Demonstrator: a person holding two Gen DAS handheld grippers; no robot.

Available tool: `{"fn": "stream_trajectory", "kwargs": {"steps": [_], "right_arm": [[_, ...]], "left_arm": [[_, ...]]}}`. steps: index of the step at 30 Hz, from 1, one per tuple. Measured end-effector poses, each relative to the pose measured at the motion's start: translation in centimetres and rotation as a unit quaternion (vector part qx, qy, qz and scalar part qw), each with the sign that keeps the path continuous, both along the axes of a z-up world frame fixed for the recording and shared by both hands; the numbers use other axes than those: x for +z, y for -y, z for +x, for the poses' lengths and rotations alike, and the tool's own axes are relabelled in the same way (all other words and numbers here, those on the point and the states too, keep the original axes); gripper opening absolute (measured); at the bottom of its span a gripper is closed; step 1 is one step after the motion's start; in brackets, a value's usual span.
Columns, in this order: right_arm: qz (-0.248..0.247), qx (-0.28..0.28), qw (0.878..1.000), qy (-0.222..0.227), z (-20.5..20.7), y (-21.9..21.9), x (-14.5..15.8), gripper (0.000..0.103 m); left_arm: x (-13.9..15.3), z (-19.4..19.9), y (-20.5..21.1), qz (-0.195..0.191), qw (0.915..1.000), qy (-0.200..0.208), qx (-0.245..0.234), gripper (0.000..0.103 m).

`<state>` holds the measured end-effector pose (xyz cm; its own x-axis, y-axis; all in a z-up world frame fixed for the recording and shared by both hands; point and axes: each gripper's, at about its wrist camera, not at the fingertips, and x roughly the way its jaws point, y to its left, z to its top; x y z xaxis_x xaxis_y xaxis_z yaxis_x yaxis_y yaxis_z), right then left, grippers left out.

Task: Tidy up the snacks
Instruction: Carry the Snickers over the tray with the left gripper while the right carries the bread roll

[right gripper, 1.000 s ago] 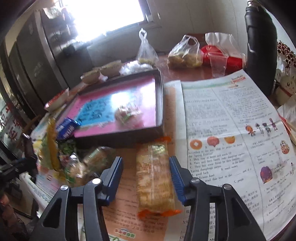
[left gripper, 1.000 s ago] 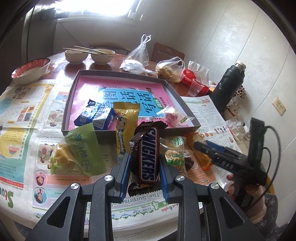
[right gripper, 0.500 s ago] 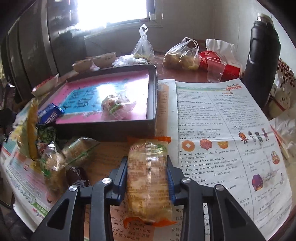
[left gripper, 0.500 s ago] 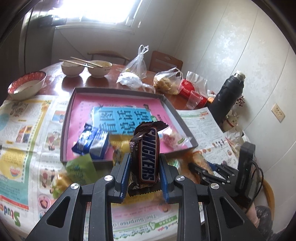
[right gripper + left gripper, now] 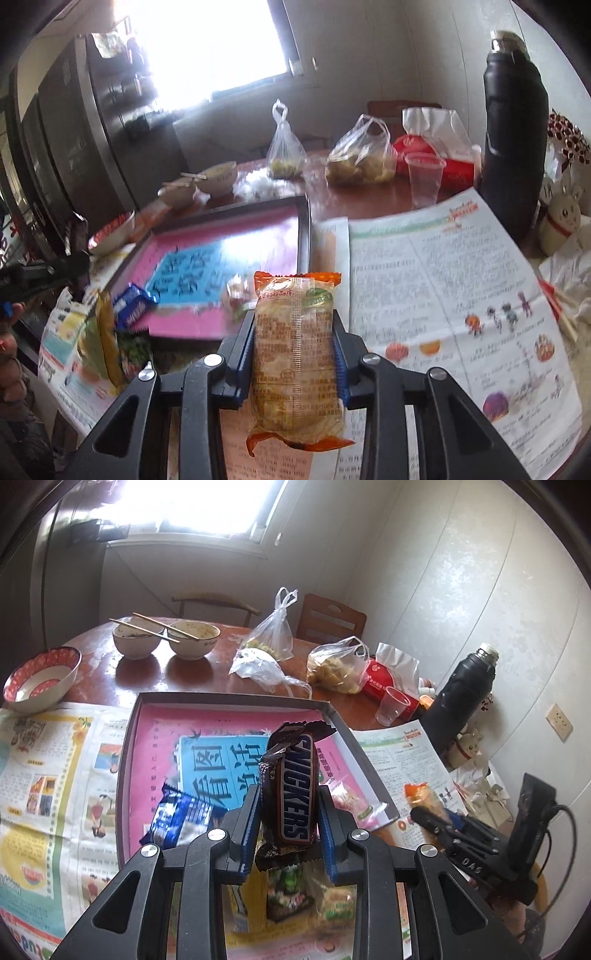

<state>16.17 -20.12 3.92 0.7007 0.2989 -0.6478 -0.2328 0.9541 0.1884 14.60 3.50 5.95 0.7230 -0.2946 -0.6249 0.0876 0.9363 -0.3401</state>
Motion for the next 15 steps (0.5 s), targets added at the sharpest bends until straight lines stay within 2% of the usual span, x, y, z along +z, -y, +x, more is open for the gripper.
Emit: {"fn": "stream_trajectory", "kwargs": {"steps": [6,15], "right_arm": [[0.007,0.003,1.000,0.007,2.3,-0.7,0.8,0.036],[0.012,0.008,1.000,-0.006,5.1,-1.8,-0.2,0.036]], "left_arm": [[-0.8,2.6,0.7,0.006,0.9998,-0.020,-0.006,0.030],[-3.1,5.1,2.7,0.025,0.9978,-0.056,-0.025,0.030]]}}
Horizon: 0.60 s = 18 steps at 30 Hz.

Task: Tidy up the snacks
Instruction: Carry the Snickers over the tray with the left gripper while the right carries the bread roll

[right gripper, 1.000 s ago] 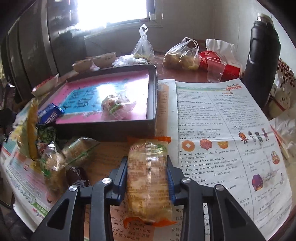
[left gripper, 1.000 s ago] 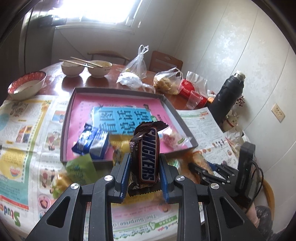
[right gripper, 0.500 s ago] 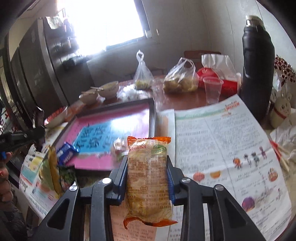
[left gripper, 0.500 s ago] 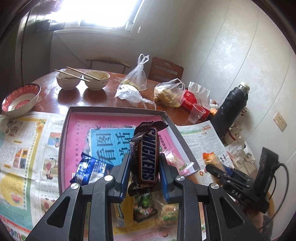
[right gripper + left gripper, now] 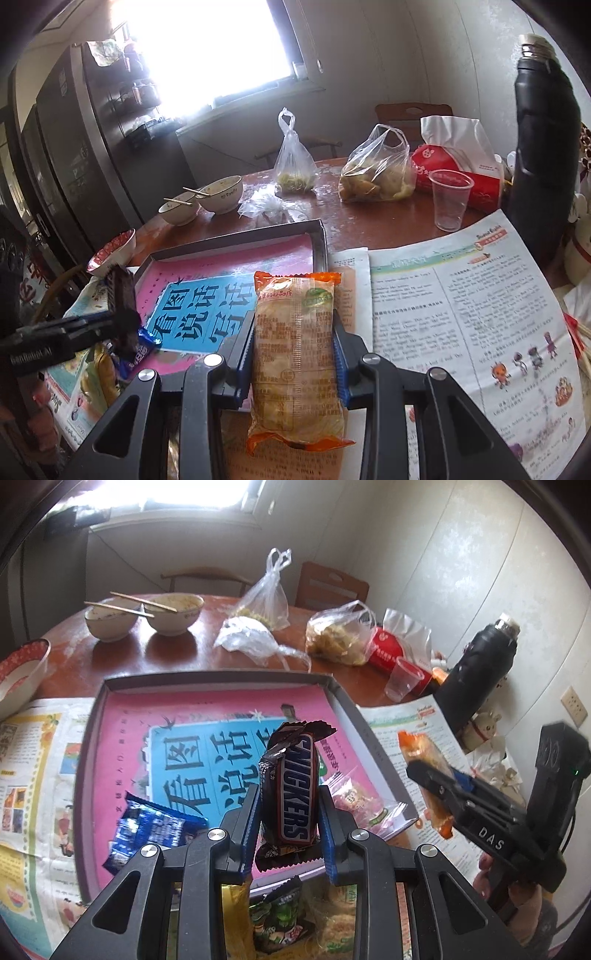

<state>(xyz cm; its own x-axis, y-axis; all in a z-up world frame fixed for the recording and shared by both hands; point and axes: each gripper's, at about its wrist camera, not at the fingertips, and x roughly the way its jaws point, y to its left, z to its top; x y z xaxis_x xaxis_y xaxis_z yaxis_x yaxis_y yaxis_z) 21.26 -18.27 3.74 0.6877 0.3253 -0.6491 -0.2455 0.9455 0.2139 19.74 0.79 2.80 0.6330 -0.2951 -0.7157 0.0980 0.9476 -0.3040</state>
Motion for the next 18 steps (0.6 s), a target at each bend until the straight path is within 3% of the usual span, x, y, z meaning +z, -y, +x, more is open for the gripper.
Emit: {"fn": "stream_trajectory", "kwargs": {"steps": [18], "right_arm": [[-0.032,0.000,0.999,-0.023,2.1,-2.0,-2.5,0.036]], "left_arm": [[-2.4,1.2,0.4,0.025,0.9991,-0.033,-0.003,0.030]]}}
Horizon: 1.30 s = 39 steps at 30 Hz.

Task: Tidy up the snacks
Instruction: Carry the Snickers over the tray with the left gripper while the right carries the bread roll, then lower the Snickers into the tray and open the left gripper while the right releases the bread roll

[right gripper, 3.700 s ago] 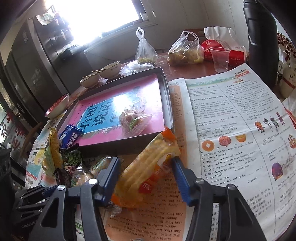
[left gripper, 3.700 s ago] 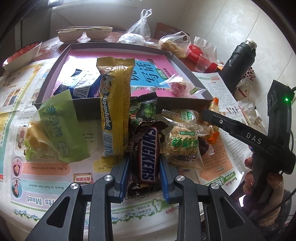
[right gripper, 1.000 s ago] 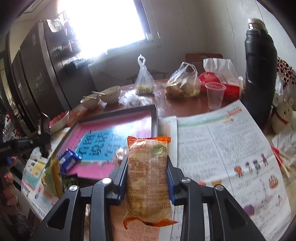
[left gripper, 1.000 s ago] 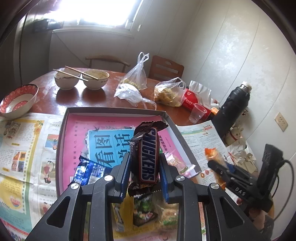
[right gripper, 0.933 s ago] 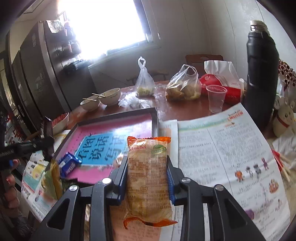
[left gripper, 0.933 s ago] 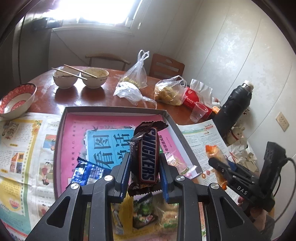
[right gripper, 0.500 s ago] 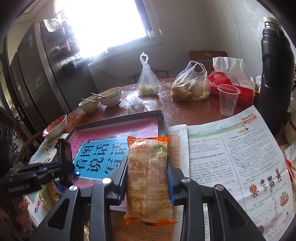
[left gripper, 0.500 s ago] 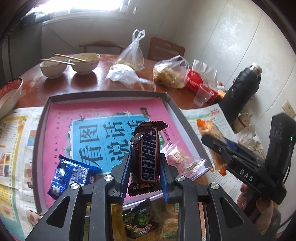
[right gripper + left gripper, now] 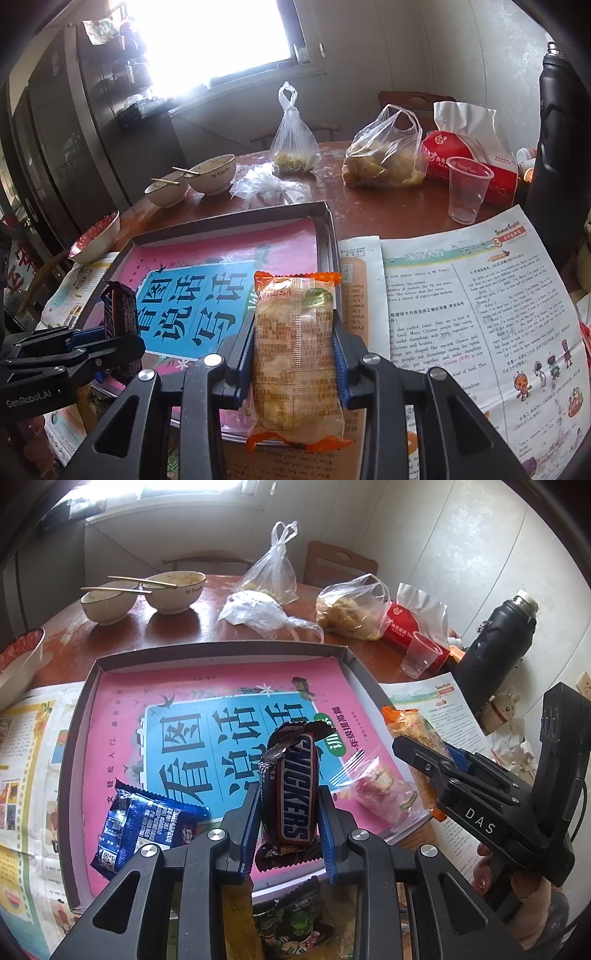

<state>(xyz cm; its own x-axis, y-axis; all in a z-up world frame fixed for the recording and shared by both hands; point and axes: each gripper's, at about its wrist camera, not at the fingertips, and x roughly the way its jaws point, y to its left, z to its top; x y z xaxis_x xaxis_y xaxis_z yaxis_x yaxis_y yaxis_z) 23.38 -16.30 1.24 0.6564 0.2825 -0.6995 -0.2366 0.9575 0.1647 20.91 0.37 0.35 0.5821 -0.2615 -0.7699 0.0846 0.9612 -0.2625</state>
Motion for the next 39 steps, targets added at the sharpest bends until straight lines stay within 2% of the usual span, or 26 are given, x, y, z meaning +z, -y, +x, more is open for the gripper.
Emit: {"fn": "stream_trajectory", "kwargs": {"steps": [9,16,31,37,39], "right_arm": [[0.011,0.013,1.000,-0.010,-0.1,-0.7,-0.7,0.036],[0.044,0.025,0.998,-0.023,0.0,-0.7,-1.2,0.036],[0.029,0.003,0.999,-0.022,0.1,-0.2,-1.2,0.037],[0.029,0.004,0.999,-0.018,-0.3,-0.2,-0.8,0.042],[0.031,0.005,0.999,-0.019,-0.5,-0.1,-0.7,0.046]], "left_arm": [[-0.6,0.2,0.0,0.003,1.0000,-0.008,-0.001,0.030],[-1.0,0.2,-0.1,0.002,0.9999,-0.015,0.000,0.030],[-1.2,0.2,-0.1,0.003,0.9999,-0.017,0.003,0.030],[-1.2,0.2,-0.2,0.003,0.9998,-0.018,0.003,0.030],[-1.2,0.1,-0.2,0.003,0.9998,-0.018,0.003,0.030]]}}
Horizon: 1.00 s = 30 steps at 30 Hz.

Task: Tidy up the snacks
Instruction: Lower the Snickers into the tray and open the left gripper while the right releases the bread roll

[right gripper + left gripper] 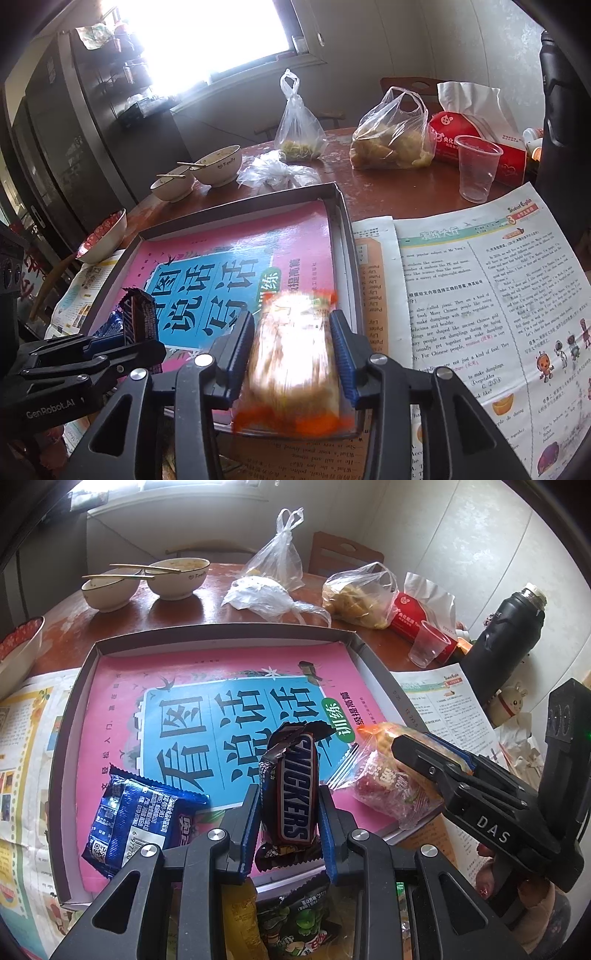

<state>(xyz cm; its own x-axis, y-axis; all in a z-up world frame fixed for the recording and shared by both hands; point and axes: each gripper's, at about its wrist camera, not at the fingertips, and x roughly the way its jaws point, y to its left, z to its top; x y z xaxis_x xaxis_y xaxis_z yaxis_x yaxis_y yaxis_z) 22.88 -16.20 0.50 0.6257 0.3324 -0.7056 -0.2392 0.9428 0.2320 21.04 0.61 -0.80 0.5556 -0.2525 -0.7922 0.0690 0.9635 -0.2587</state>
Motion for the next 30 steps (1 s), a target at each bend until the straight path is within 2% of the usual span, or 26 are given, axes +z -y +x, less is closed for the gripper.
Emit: {"fn": "stream_trajectory", "kwargs": {"steps": [2,19,23,28,30], "right_arm": [[0.004,0.000,1.000,0.000,-0.2,0.2,0.1,0.049],[0.015,0.008,1.000,0.016,-1.8,0.4,1.3,0.054],[0.015,0.008,1.000,0.022,-2.1,0.3,1.6,0.055],[0.015,0.006,0.999,0.030,-2.3,0.5,2.1,0.056],[0.016,0.006,0.999,0.033,-2.4,0.6,2.3,0.057]], "left_arm": [[0.0,0.0,0.0,0.000,1.0000,0.001,-0.001,0.030],[1.2,-0.8,-0.4,-0.006,0.9998,0.018,0.004,0.031],[1.6,-1.1,-0.3,-0.006,0.9997,0.025,0.004,0.039],[2.2,-1.6,-0.2,-0.003,0.9994,0.033,0.003,0.042],[2.4,-1.7,-0.2,-0.001,0.9993,0.037,0.003,0.050]]}}
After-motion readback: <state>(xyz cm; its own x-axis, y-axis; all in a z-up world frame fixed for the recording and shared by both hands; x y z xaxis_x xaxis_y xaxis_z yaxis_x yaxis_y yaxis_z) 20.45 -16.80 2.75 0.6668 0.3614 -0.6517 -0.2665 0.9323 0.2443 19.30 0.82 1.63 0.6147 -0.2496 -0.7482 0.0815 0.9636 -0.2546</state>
